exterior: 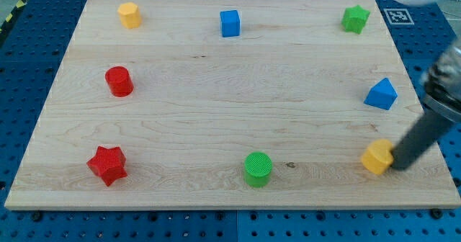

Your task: Move the yellow heart towards the left of the blue triangle

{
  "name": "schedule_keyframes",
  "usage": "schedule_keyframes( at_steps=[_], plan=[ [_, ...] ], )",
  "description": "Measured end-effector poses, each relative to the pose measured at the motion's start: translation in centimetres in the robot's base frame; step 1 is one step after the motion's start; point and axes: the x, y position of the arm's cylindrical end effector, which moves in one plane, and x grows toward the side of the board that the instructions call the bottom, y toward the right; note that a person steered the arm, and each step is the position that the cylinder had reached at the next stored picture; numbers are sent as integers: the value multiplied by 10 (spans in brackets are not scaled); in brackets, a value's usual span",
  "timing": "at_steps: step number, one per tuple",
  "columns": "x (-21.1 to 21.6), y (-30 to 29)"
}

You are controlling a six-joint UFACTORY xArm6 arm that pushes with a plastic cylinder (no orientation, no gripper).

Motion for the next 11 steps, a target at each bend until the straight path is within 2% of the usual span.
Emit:
schedule_keyframes(
  at_steps=[1, 2, 3, 4, 5, 6, 7, 9, 10, 11],
  plan=[
    [-12, -5],
    [18, 16],
    [50, 11],
    [36, -22],
    [-17, -35],
    [-40, -35],
    [-21, -35],
    [-70, -35],
    [-38, -34],
    [-39, -54]
  ],
)
